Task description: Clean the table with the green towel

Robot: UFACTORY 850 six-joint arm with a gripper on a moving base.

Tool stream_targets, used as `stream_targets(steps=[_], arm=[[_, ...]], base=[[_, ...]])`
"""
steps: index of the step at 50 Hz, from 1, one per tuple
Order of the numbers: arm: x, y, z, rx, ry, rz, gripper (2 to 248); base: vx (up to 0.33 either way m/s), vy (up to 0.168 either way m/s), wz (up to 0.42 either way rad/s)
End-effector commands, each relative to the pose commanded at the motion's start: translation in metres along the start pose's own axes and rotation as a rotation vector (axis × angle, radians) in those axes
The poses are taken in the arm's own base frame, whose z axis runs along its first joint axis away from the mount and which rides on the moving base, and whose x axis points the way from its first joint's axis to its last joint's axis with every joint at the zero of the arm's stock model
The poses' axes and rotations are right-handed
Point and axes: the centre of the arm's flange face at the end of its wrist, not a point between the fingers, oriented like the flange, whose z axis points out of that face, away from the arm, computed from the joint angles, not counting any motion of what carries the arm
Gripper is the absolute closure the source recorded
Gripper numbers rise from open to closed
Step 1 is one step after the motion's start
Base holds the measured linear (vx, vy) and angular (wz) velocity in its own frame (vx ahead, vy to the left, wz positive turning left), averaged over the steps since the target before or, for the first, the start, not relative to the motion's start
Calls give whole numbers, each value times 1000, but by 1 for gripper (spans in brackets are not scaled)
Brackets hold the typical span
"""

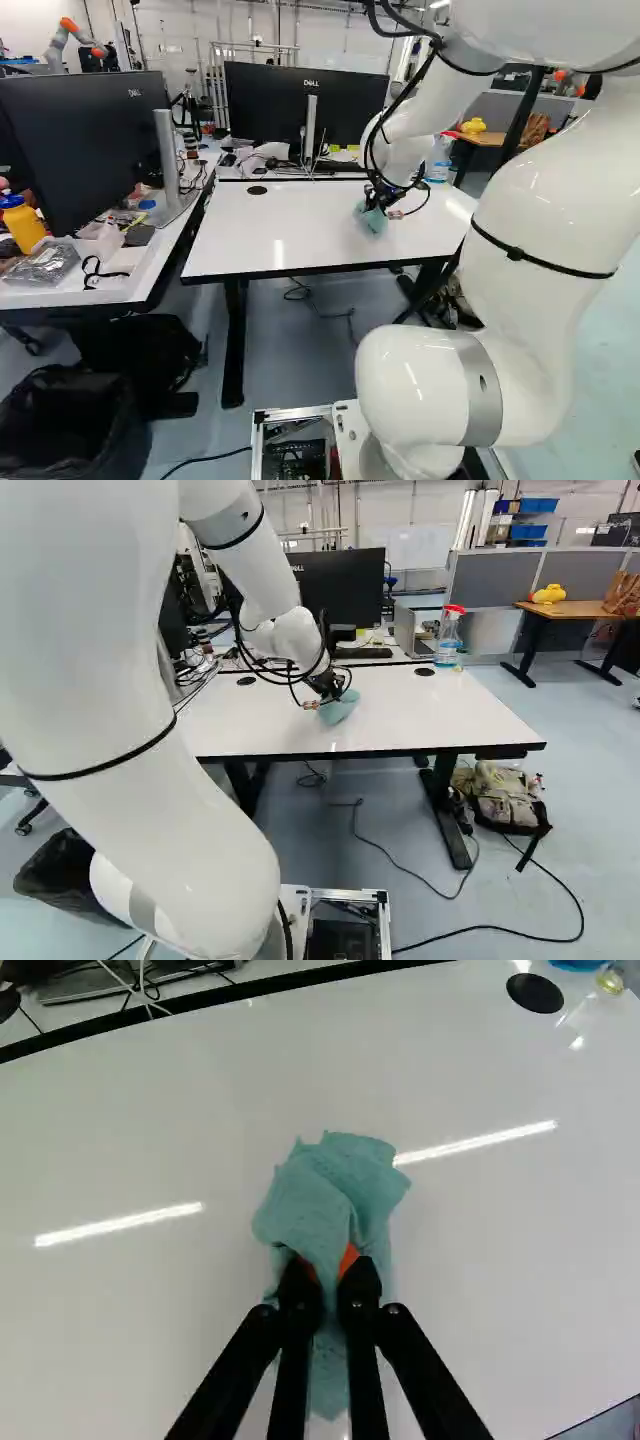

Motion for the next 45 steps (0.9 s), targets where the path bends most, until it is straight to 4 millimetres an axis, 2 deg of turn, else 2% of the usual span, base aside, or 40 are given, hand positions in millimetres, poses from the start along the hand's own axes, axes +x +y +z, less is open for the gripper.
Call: stream_targets(steps=[21, 30, 45], arm=[[0, 0, 0, 0, 1, 0, 211], [2, 0, -8, 0, 16, 0, 211], [18, 14, -19, -18, 55, 23, 211]], base=[[0, 0, 0], [0, 0, 0], [0, 0, 0]])
